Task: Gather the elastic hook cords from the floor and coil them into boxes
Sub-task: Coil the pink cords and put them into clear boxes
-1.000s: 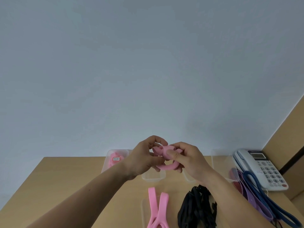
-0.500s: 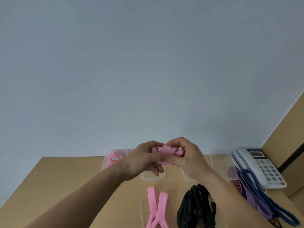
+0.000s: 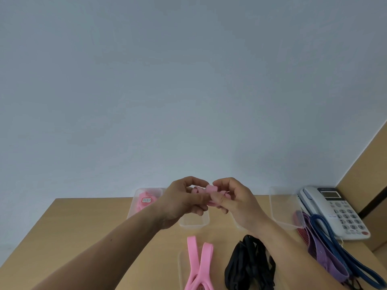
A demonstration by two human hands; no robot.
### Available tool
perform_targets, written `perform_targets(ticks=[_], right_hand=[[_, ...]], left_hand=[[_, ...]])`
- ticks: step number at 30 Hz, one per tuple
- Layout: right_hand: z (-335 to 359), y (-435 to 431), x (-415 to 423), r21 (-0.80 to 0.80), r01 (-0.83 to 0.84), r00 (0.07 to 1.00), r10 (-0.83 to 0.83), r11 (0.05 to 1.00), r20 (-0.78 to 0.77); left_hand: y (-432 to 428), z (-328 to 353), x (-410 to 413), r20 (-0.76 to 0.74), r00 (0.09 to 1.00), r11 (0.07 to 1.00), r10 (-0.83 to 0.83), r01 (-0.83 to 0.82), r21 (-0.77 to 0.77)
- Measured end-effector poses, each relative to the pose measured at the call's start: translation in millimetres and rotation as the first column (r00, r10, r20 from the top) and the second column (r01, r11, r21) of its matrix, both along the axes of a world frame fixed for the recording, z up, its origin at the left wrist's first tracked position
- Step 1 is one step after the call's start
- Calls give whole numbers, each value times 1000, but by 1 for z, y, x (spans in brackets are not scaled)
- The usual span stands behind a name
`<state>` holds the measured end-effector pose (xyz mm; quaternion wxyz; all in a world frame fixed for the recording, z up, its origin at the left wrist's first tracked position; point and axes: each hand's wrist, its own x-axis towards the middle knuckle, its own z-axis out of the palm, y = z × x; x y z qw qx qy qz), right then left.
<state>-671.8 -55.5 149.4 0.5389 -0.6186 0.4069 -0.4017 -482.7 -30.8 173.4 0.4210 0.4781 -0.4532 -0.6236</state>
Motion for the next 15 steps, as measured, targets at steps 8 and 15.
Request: perform_targets(ticks=[8,15], right_hand=[[-11,-14,-14,-62,-4,1000,6,998,22],[-24,-24,-21,-55,-20,999,22,998,36]], left_hand=[[-4,-6,-12,37,999,999,-7,5,52],[-7,-12,-22,171,985,998,-1,-8,56]])
